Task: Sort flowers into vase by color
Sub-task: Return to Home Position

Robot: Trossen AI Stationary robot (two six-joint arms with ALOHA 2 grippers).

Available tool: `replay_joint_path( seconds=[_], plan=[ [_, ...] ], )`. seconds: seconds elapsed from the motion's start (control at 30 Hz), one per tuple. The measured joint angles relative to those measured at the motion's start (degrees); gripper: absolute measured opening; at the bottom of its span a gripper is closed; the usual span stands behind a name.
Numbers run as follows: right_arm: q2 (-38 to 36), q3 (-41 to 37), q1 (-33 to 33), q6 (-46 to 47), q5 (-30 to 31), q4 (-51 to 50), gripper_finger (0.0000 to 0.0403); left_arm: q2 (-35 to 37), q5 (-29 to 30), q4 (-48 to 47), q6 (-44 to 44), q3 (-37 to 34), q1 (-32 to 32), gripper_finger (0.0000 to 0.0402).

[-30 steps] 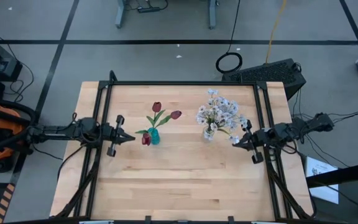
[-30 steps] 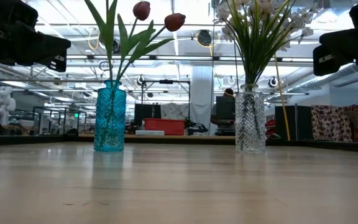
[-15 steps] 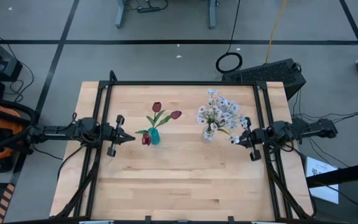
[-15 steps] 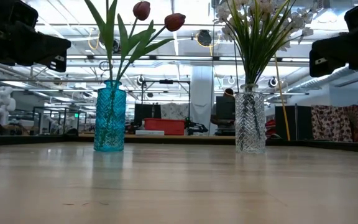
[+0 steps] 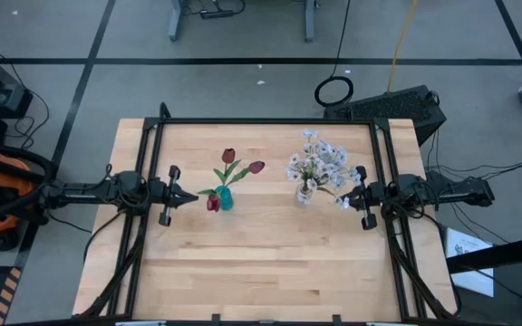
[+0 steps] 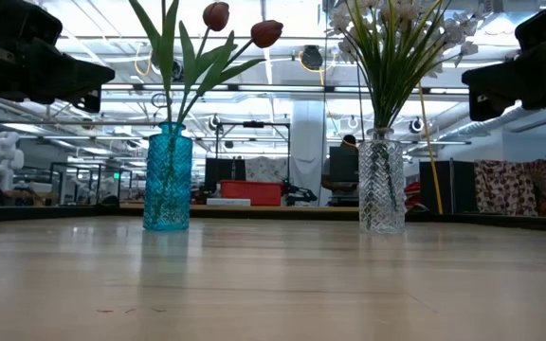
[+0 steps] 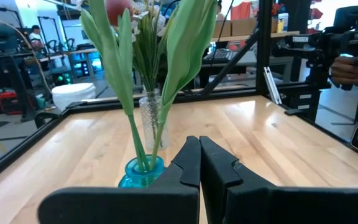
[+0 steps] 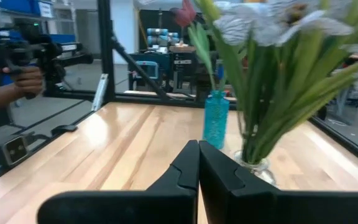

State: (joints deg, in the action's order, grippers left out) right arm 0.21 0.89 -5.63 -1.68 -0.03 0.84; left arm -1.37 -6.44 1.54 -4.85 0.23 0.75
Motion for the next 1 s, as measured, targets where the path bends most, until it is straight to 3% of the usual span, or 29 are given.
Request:
replay_joint_path(
  seconds=[0.2,0.73,1.0],
  plan=[
    [0.0,0.0,0.0,0.81,3.3,0.54,0.0,0.0,0.02,0.0,0.01,-0.02,0.0,0.0],
    [-0.02,0.0,-0.02,-0.03,3.24,0.57,0.0,0.0,0.01,0.0,0.03,-0.02,0.0,0.0],
    [-0.04,-0.02,-0.02,-0.04,3.24,0.59,0.0,0.0,3.56,-0.63,-0.17,0.0,0.0,0.002]
  ],
)
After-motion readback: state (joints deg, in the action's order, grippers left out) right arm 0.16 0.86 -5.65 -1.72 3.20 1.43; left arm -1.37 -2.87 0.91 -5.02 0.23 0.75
